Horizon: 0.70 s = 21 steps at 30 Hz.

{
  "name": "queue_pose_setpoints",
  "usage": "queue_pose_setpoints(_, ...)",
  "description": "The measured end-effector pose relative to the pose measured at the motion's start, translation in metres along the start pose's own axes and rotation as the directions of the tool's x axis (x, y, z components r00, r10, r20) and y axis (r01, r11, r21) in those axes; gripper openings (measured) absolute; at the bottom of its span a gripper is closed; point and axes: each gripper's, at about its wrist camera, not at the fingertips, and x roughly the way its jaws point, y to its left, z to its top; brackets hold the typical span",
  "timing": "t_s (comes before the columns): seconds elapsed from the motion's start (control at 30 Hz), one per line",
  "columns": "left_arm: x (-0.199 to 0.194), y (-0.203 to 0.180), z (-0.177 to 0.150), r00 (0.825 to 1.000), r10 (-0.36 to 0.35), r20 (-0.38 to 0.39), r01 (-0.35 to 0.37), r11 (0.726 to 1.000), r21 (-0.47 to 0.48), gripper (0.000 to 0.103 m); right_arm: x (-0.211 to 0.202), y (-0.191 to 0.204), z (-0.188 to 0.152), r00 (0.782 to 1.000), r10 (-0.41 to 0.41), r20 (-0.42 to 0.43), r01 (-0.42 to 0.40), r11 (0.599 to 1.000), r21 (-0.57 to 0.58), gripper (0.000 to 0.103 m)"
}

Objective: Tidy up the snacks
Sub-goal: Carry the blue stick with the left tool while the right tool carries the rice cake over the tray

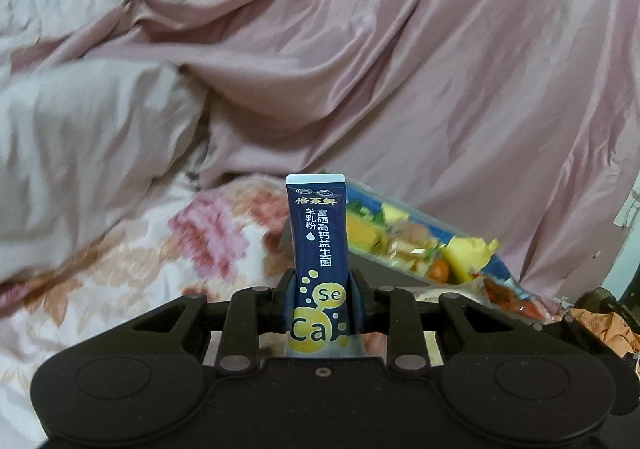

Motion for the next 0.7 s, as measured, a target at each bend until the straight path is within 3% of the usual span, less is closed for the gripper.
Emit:
queue_pose_setpoints(0.37, 0.0, -0.047, 0.027, 0.998, 0.025, 0.056, -0.028, 0.999, 0.047, 0.029, -0.017, -0.047, 0.012, 0.996, -0.067, 0.066, 0.059, 0.991, 0.119, 0.078)
queue_pose_setpoints(0.7, 0.047, -0.085, 0.044, 1.0, 0.018, 0.023, -0.02, 0.996, 0.087, 0.029, -0.007, -0.108, 0.001, 0.983, -0.169, 0.065, 0.145, 0.948, 0.282, 0.078)
